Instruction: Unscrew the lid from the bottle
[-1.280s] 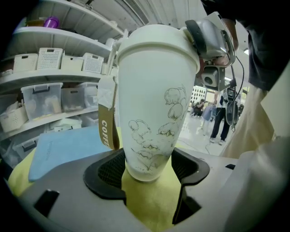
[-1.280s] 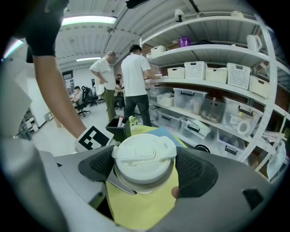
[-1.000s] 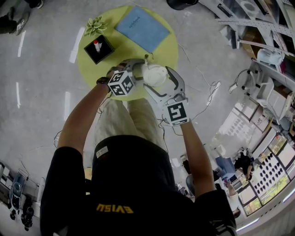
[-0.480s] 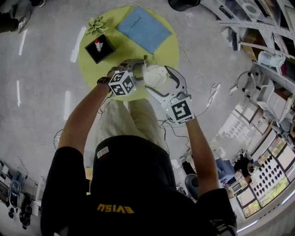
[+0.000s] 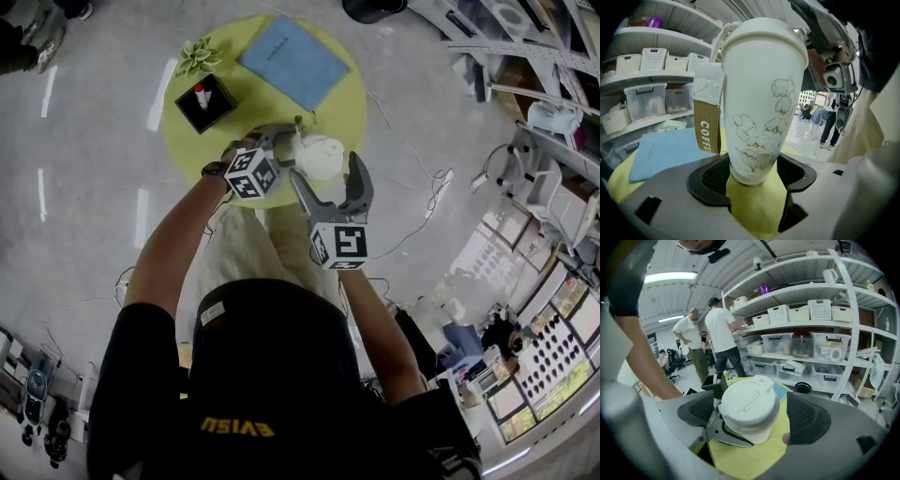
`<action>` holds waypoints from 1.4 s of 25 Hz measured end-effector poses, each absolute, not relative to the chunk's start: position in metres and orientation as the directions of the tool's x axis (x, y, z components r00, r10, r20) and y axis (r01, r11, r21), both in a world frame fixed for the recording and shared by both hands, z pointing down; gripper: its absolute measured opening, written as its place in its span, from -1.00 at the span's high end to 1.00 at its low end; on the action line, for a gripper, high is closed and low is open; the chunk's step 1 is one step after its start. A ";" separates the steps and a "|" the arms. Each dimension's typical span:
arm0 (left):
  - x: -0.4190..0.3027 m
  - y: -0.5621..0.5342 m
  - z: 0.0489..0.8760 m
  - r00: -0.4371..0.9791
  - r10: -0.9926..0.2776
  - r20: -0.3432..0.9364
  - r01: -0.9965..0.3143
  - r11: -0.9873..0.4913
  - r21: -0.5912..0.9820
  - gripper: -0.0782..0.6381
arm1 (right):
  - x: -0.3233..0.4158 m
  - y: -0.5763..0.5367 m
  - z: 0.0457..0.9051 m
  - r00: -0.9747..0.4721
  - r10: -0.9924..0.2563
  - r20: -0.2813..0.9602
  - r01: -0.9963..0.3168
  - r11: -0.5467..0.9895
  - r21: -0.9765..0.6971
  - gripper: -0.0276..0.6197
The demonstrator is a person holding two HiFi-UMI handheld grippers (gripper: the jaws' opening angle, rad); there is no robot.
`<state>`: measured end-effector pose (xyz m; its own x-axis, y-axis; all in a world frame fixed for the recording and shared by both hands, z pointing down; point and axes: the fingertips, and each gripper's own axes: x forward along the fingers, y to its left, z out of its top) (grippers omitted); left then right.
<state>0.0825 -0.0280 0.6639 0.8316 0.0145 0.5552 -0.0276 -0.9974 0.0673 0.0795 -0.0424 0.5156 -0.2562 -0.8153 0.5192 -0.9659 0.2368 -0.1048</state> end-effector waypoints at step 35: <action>0.082 -0.028 0.669 0.818 0.023 0.575 -0.012 -0.998 0.056 -0.11 | 0.069 -0.034 0.522 -0.656 -0.548 0.518 -0.609 0.790 0.065 -0.29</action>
<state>0.0823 -0.0277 0.6692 0.8176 0.0226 0.5753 -0.0119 -0.9984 0.0562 0.0689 -0.0341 0.5217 -0.6562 -0.5484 0.5184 -0.6092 0.7904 0.0650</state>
